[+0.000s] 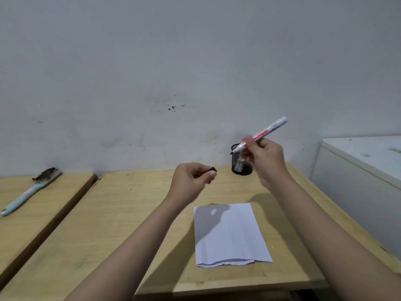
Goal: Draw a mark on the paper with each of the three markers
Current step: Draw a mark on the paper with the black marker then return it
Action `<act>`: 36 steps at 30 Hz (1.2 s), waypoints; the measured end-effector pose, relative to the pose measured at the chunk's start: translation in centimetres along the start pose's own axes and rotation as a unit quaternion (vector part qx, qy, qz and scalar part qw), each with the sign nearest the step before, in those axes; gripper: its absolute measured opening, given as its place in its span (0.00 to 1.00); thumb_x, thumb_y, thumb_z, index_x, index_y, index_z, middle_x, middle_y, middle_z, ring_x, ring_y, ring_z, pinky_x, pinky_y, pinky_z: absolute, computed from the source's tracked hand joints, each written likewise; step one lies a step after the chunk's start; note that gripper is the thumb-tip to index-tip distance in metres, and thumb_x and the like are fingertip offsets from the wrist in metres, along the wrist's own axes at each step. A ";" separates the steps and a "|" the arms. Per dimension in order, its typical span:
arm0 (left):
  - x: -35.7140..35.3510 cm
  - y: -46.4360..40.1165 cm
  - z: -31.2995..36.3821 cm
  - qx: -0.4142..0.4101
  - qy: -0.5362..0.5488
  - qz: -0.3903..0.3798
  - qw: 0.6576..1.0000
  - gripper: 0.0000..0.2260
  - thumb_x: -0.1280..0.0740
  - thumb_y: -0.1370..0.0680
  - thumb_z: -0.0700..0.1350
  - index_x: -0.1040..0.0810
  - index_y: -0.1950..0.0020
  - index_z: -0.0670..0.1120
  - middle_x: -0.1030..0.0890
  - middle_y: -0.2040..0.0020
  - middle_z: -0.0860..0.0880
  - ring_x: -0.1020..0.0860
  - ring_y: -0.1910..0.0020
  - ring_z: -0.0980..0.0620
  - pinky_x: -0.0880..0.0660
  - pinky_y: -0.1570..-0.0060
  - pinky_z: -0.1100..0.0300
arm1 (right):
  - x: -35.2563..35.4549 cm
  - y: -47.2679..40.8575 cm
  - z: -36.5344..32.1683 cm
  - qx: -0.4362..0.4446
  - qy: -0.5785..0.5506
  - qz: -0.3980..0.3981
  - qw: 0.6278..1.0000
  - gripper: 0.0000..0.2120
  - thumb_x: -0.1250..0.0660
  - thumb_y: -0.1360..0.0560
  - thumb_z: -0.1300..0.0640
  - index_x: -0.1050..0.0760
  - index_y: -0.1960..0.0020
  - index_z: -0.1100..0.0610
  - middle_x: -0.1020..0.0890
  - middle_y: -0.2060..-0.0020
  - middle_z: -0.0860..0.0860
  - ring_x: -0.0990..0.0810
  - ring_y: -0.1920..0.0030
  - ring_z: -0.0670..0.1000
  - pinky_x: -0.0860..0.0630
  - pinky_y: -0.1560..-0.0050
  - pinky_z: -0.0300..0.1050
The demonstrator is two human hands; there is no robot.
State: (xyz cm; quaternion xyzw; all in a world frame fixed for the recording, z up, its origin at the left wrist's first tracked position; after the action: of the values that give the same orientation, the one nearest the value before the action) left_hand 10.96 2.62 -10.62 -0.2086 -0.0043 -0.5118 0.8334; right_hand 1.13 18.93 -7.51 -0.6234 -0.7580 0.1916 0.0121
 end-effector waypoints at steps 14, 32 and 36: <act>2.1 -3.7 -10.0 0.162 -0.257 -0.052 0.951 0.07 0.32 0.34 0.30 0.23 0.64 0.42 0.21 0.66 0.51 0.23 0.65 0.52 0.30 0.73 0.70 | -0.1 2.0 5.8 -0.042 0.094 -0.048 0.994 0.10 0.32 0.25 0.59 0.22 0.55 0.67 0.18 0.66 0.54 0.21 0.73 0.42 0.19 0.64 0.40; 3.2 1.3 -11.8 0.169 -0.172 -0.063 0.968 0.16 0.22 0.42 0.56 0.19 0.58 0.55 0.19 0.62 0.57 0.22 0.62 0.59 0.29 0.47 0.56 | -4.4 4.0 12.9 -0.186 0.014 -0.124 0.975 0.04 0.29 0.30 0.64 0.23 0.60 0.60 0.16 0.65 0.58 0.17 0.64 0.52 0.20 0.59 0.45; 2.7 2.0 -11.3 0.143 -0.270 -0.083 0.948 0.13 0.23 0.39 0.56 0.22 0.59 0.59 0.21 0.63 0.57 0.24 0.58 0.63 0.42 0.50 0.55 | -5.1 4.7 15.0 -0.197 0.036 -0.127 0.972 0.06 0.29 0.31 0.66 0.23 0.64 0.59 0.17 0.65 0.59 0.17 0.63 0.54 0.20 0.60 0.46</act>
State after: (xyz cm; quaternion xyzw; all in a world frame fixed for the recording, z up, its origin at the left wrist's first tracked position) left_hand 11.65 -2.92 -21.06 -0.2163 -0.3199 -0.4980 0.7764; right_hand 2.87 10.67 -21.72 -0.5189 -0.8526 0.0133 -0.0596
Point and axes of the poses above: each hand's wrist, its own y-axis away from the middle knuckle, its own x-axis out of the back of the hand, z = x × y, the point moved 4 cm from there along -y, towards the middle knuckle
